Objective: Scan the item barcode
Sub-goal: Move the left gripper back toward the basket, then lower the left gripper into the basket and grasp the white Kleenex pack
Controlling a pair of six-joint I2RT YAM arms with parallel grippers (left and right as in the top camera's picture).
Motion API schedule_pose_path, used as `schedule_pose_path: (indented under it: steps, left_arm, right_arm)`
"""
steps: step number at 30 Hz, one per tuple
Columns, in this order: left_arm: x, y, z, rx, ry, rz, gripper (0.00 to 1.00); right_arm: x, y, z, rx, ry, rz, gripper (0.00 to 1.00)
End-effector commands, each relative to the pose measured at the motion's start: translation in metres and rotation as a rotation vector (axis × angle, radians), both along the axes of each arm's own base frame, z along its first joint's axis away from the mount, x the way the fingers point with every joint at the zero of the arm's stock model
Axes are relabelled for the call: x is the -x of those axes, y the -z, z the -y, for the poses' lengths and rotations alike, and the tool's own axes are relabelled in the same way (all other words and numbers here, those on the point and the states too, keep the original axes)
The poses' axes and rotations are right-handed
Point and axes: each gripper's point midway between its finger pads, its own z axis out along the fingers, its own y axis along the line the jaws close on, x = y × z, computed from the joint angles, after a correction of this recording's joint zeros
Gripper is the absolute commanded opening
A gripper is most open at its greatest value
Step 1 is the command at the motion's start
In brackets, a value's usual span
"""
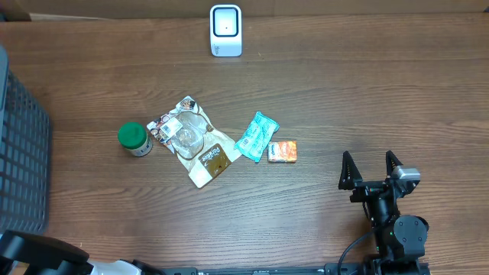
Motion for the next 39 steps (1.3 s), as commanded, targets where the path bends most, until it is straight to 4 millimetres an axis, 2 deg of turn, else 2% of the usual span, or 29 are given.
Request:
schedule_pose_path:
  steps: [1,3,6,10,17,21,26,32,34,39]
  left_arm:
    - [-0.014,0.000,-0.007,-0.056,0.094,-0.077,0.82]
    - [-0.018,0.007,-0.009,-0.061,0.106,-0.138,0.79]
    - [-0.022,0.022,-0.014,-0.064,0.088,-0.225,0.80]
    - [-0.036,0.057,-0.018,-0.009,0.110,-0.265,0.82]
    - [-0.038,0.111,-0.030,0.064,0.133,-0.353,0.81]
    - [-0.042,0.132,-0.038,0.071,0.177,-0.396,0.73]
    - [-0.048,0.161,-0.046,0.087,0.210,-0.425,0.72]
    - [-0.039,0.200,-0.046,0.152,0.236,-0.506,0.63]
    - [-0.035,0.208,-0.047,0.162,0.227,-0.524,0.57]
    - [-0.031,0.218,-0.049,0.173,0.220,-0.527,0.52]
  right_arm:
    - [0.000,0.001,0.000,-0.001,0.004,0.006,1.00]
    - [0.000,0.001,0.000,0.000,0.004,0.006,1.00]
    - [0.000,0.001,0.000,-0.001,0.004,0.006,1.00]
    - [0.000,0.001,0.000,0.000,0.004,0.006,1.00]
    - [0.000,0.001,0.000,-0.001,0.004,0.006,1.00]
    - [0.000,0.001,0.000,-0.001,0.004,0.006,1.00]
    - [0.000,0.001,0.000,-0.001,0.004,0.006,1.00]
    - [0.000,0.001,0.000,0.000,0.004,0.006,1.00]
    - [0.000,0.001,0.000,-0.001,0.004,0.006,1.00]
    - [0.000,0.001,0.000,0.000,0.004,0.006,1.00]
